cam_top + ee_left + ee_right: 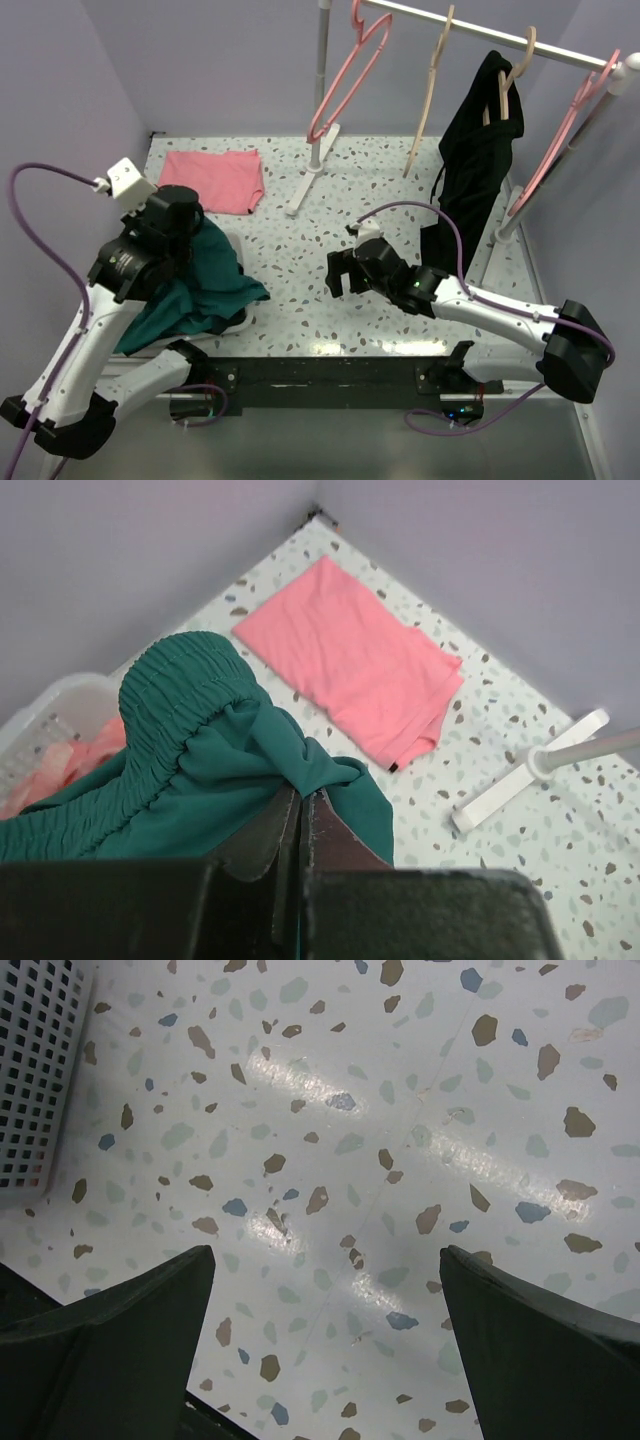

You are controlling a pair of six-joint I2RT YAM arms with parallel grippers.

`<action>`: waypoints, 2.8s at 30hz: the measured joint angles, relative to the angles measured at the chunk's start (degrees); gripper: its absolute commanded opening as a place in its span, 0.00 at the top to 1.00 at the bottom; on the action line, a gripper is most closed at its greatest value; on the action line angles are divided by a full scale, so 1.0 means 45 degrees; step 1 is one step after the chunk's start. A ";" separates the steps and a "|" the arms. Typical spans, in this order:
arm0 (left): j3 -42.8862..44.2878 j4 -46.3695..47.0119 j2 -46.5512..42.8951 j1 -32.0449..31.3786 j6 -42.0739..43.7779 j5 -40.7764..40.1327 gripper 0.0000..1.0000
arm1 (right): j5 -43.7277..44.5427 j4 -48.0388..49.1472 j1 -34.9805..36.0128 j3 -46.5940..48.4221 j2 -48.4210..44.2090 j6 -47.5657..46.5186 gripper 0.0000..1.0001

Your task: Place the shorts on the hanger

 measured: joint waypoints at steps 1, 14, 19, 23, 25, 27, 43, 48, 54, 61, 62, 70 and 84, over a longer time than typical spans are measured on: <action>0.0461 -0.0005 -0.0024 0.0000 0.0257 -0.0078 1.00 | 0.0000 -0.0019 0.0000 0.0024 0.0000 0.0000 0.02; 0.5042 0.2040 0.0661 0.0000 0.5241 0.0544 1.00 | -0.0019 -0.0306 0.0000 0.0729 0.0000 -0.0165 0.01; 0.6319 0.2929 0.1020 0.0000 0.6596 0.1797 1.00 | 0.0175 -0.0389 0.0000 0.1020 -0.0005 -0.0272 0.01; 0.7849 0.3405 0.1734 0.0000 0.7334 0.3813 1.00 | 0.0510 -0.0525 0.0000 0.1229 -0.0039 -0.0359 0.01; 0.8811 0.3526 0.2346 0.0000 0.7563 0.4979 1.00 | 0.0719 -0.0733 0.0000 0.1336 -0.0165 -0.0403 0.01; 0.9729 0.3570 0.2977 0.0000 0.7737 0.6086 1.00 | 0.1005 -0.0947 0.0000 0.1438 -0.0403 -0.0471 0.01; 0.9787 0.4648 0.4148 -0.1481 0.7553 1.4712 1.00 | 0.3075 -0.2715 0.0000 0.2249 -0.3084 -0.0690 0.01; 0.3978 0.5775 0.1365 -0.1826 0.7465 1.5635 1.00 | 0.3351 -0.3099 0.0000 0.2205 -0.3725 -0.0500 0.01; -0.5649 0.6776 -0.1336 -0.1841 0.5178 1.6679 1.00 | 0.3322 -0.3143 0.0000 0.1350 -0.3735 -0.0102 0.02; -0.9772 0.5100 -0.1933 -0.1851 0.3016 1.6956 1.00 | 0.3240 -0.3075 0.0000 0.1083 -0.1661 0.0131 0.05; -0.9695 0.5013 -0.2016 -0.1851 0.2958 1.6932 1.00 | 0.3245 -0.3055 0.0000 0.1083 -0.1316 0.0146 0.06; -0.8553 0.3308 -0.1477 -0.1851 0.3293 1.6606 0.59 | 0.3274 -0.3026 0.0000 0.1273 0.0481 -0.0092 0.31; -0.1826 0.1948 0.0408 -0.2137 0.4109 1.4251 0.48 | 0.2579 -0.1938 -0.0005 0.3857 0.2463 -0.1671 0.33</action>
